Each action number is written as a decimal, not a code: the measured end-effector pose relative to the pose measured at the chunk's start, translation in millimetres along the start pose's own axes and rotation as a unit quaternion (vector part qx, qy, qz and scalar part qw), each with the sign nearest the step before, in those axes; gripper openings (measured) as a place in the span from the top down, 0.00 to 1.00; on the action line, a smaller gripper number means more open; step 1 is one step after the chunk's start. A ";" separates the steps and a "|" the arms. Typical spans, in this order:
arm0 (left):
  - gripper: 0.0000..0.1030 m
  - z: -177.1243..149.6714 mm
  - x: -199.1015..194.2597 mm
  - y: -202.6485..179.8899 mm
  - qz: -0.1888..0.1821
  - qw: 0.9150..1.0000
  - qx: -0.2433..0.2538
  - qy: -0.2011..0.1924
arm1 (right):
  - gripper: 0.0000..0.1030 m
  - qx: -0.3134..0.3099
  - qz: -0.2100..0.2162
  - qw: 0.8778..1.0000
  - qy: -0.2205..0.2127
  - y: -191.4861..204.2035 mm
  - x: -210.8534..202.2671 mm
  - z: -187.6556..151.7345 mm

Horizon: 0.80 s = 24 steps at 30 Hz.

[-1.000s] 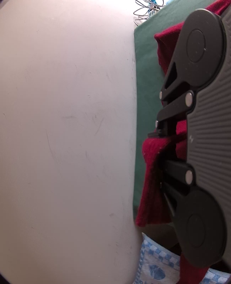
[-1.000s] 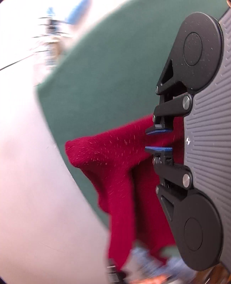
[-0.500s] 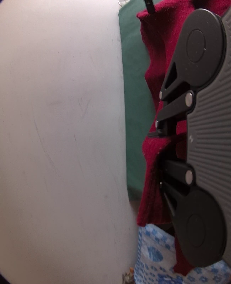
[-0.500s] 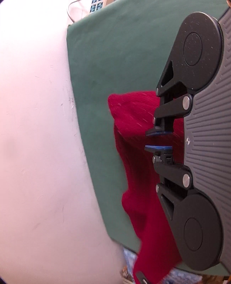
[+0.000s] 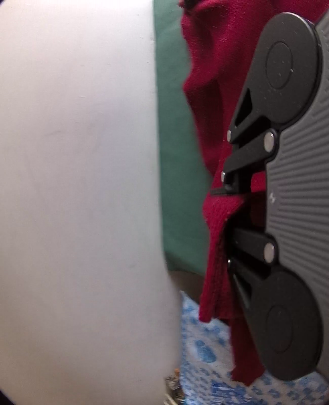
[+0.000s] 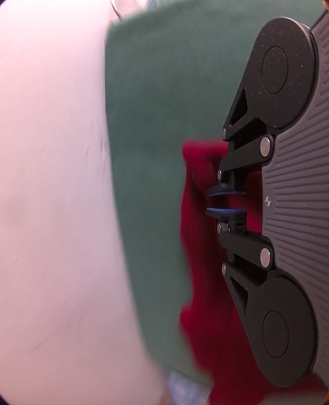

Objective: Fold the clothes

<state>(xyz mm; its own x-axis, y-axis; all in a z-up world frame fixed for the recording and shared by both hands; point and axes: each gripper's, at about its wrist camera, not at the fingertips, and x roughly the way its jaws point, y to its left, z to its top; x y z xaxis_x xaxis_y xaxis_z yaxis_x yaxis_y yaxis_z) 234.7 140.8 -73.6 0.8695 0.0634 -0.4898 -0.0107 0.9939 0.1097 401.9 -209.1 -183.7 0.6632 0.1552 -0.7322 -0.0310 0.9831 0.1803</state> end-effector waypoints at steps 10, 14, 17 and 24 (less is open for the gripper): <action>0.99 11.7 29.6 2.3 -0.002 1.000 0.015 0.020 | 0.93 0.006 0.002 1.000 -0.005 0.6 -30.4 -14.4; 0.99 14.9 35.2 -2.1 -0.008 1.000 0.026 0.014 | 0.93 0.009 0.029 0.998 -0.050 -18.8 -102.6 -31.1; 0.99 18.9 38.1 -2.3 -0.012 1.000 0.026 0.007 | 0.92 0.000 0.018 0.999 -0.038 -33.0 -142.4 -59.5; 0.98 -1.0 29.3 -1.7 0.008 0.999 0.033 0.006 | 0.92 -0.009 0.025 1.000 0.002 -10.2 -129.4 -95.5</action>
<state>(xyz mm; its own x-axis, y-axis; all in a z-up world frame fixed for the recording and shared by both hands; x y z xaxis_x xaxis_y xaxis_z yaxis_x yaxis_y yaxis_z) 259.7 141.0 -89.0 0.8638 0.0805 -0.4973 0.0085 0.9847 0.1741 244.9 -229.9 -153.5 0.6573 0.2047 -0.7253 -0.0778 0.9757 0.2048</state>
